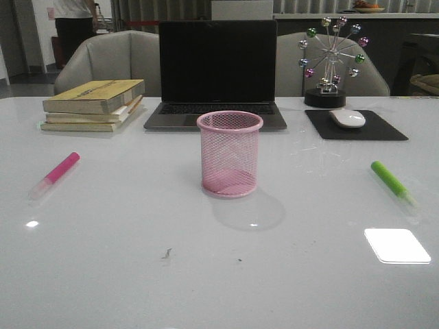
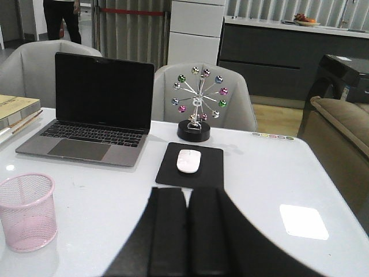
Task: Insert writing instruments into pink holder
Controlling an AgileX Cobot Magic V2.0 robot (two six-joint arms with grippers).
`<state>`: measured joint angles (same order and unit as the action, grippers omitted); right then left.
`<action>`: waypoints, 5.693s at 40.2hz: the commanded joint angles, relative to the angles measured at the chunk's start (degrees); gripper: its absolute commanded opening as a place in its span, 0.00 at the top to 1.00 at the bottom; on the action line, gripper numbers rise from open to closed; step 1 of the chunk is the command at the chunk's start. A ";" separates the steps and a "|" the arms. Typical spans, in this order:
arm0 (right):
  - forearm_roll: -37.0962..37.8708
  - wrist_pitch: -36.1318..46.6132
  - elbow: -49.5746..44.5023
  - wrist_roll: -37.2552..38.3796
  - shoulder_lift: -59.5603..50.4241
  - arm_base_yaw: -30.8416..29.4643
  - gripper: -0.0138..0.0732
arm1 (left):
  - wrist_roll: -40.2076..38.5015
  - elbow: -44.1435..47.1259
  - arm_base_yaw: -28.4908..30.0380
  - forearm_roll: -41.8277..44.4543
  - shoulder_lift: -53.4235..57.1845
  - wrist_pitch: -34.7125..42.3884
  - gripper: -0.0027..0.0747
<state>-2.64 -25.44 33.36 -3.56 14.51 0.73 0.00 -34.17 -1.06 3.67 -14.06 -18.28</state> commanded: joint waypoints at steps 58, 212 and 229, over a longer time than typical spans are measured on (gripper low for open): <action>-0.67 -8.46 15.17 1.54 41.05 -0.25 0.62 | 0.35 -18.28 -3.34 -6.05 -44.20 -5.74 0.40; -2.96 -3.38 38.97 1.01 96.48 3.06 0.46 | 0.35 -18.28 -3.34 -6.15 -44.20 -7.64 0.36; -2.96 -8.42 38.97 1.01 100.13 3.06 0.79 | 0.35 -18.28 -3.34 -6.15 -44.20 -7.64 0.36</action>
<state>-5.51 -30.62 72.43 -2.21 114.60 3.95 0.40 -50.39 -4.03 -2.03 -58.97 -29.59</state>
